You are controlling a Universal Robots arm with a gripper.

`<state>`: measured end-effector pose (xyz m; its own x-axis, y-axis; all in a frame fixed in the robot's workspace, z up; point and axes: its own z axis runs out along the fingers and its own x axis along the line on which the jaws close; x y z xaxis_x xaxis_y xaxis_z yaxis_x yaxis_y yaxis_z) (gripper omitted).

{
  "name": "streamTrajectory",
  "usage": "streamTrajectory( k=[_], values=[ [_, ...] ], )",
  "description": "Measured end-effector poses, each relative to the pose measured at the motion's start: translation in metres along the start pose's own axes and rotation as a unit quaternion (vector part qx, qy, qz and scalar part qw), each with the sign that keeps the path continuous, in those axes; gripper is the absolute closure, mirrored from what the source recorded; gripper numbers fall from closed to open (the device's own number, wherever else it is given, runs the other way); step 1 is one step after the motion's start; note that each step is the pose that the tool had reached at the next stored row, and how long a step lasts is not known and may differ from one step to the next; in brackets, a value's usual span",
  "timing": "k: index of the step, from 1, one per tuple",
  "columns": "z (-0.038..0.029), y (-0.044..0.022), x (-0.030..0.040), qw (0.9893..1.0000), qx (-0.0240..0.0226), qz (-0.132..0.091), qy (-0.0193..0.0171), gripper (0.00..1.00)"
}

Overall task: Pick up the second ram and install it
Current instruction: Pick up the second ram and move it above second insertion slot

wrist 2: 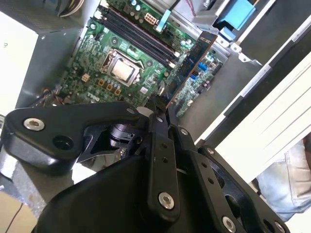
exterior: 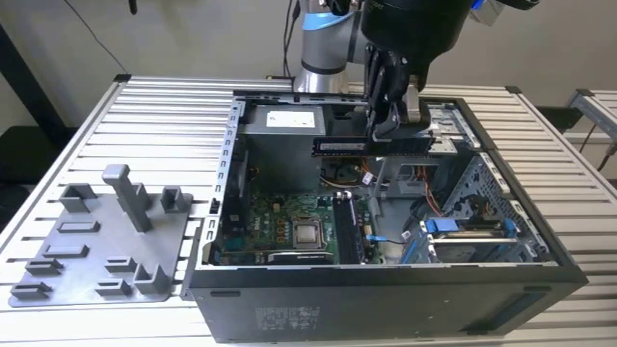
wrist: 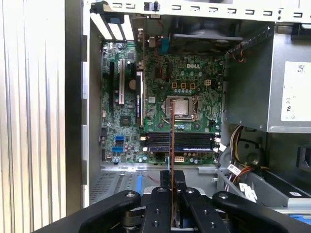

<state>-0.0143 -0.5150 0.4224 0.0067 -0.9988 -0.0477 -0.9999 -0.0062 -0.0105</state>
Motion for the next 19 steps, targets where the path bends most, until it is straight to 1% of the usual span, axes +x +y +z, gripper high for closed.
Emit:
streamTrajectory(
  k=[5, 7, 13, 19],
  values=[
    [0.0008, -0.0001, -0.0144, 1.0, 0.0, 0.0, 0.0, 0.86],
    [0.001, -0.0001, -0.0187, 1.0, 0.0, 0.0, 0.0, 0.86],
    [0.0015, -0.0007, -0.0277, 1.0, 0.0, 0.0, 0.0, 0.86],
    [0.0021, -0.0029, -0.0378, 1.0, 0.0, 0.0, 0.0, 0.86]
  ],
)
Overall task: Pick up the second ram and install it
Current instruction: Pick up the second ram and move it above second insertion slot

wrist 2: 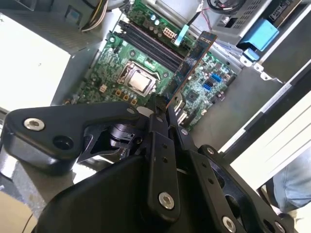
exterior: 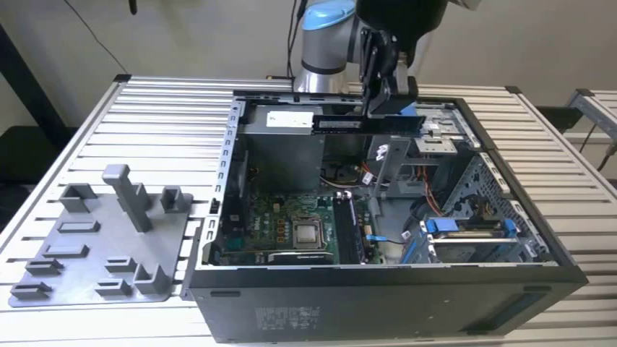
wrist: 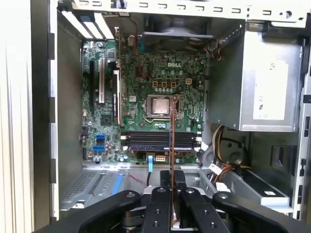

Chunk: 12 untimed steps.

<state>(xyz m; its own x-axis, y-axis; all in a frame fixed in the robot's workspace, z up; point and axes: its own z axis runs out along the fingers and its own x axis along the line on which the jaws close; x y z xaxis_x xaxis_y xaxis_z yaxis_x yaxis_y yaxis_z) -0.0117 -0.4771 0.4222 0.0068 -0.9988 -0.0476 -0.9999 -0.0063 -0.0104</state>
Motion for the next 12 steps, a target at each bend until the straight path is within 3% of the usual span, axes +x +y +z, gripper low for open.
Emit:
streamTrajectory(
  k=[7, 12],
  values=[
    [0.0013, -0.0035, -0.0152, 1.0, 0.0, 0.0, 0.0, 0.86],
    [0.0024, -0.0046, -0.0215, 1.0, 0.0001, 0.003, 0.0, 0.86]
  ],
)
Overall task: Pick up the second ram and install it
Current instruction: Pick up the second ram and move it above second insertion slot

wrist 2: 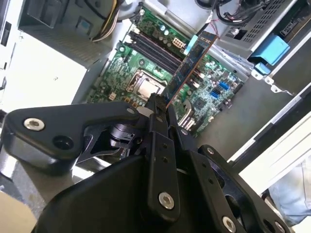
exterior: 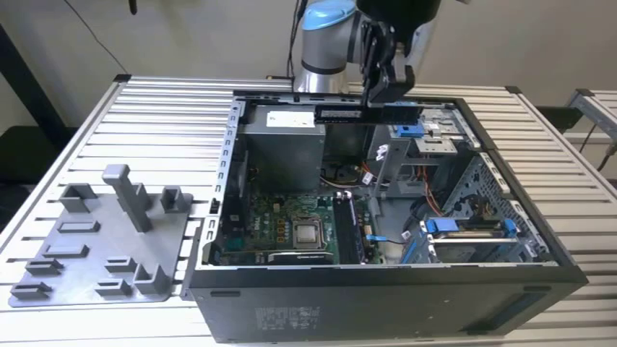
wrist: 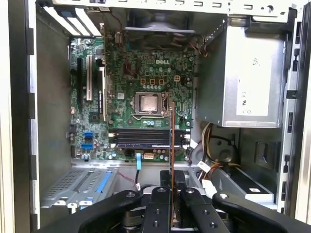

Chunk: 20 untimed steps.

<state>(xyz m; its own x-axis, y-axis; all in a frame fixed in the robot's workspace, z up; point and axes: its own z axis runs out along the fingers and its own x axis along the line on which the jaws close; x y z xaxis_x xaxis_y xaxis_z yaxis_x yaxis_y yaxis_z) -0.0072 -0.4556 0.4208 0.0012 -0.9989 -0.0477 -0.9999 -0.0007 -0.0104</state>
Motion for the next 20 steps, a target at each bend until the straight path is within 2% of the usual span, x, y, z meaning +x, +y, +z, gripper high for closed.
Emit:
streamTrajectory(
  k=[10, 20],
  values=[
    [0.0011, -0.0008, -0.0118, 1.0, 0.0002, 0.004, 0.0001, 0.86],
    [0.0013, -0.0008, -0.0143, 1.0, 0.0002, 0.005, 0.0001, 0.86]
  ],
)
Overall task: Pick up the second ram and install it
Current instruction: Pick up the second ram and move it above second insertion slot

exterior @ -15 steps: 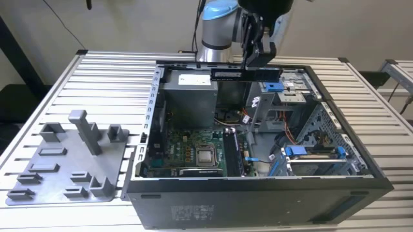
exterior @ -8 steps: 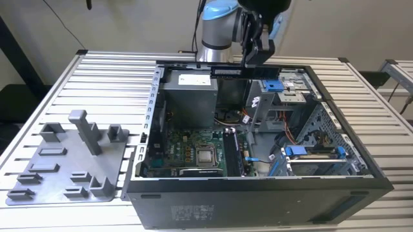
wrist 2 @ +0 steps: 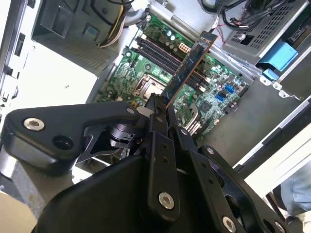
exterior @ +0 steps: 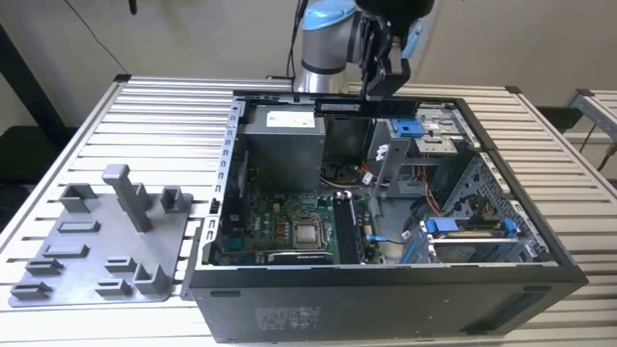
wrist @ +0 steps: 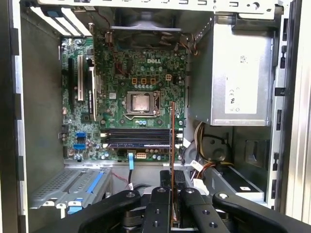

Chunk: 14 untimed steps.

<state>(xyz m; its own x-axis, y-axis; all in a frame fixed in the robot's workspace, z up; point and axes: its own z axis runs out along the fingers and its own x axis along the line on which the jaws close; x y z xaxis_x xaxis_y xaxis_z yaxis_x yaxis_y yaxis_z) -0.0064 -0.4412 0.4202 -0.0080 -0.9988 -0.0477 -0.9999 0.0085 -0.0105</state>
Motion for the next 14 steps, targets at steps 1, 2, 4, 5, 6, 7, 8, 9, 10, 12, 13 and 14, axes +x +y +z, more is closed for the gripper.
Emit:
streamTrajectory(
  k=[1, 2, 4, 5, 6, 7, 8, 9, 10, 12, 13, 14],
  values=[
    [0.0, 0.0001, -0.001, 1.0, 0.0, 0.0, 0.0, 0.86],
    [0.0001, 0.0, -0.0024, 1.0, 0.0, 0.0, 0.0, 0.86],
    [0.0003, -0.0001, -0.0056, 1.0, 0.0, 0.0, 0.0, 0.86],
    [0.0004, -0.0003, -0.007, 1.0, 0.0, 0.0, 0.0, 0.86],
    [0.0004, -0.0007, -0.0084, 1.0, 0.0, 0.0, 0.0001, 0.86],
    [0.0005, -0.0011, -0.0095, 1.0, -0.0001, 0.0, 0.0001, 0.86],
    [0.0006, -0.002, -0.0099, 1.0, 0.0, 0.0, 0.0, 0.86],
    [0.0005, -0.0035, -0.0099, 1.0, 0.0, 0.0, 0.0001, 0.86],
    [0.0006, -0.005, -0.0099, 1.0, 0.0, 0.0, 0.0, 0.86],
    [0.0007, -0.0076, -0.01, 1.0, 0.0, 0.0, 0.0, 0.86],
    [0.0006, -0.0083, -0.01, 1.0, 0.0, 0.0, 0.0001, 0.86],
    [0.0006, -0.0083, -0.01, 1.0, 0.0, 0.0, 0.0, 0.86]
  ],
)
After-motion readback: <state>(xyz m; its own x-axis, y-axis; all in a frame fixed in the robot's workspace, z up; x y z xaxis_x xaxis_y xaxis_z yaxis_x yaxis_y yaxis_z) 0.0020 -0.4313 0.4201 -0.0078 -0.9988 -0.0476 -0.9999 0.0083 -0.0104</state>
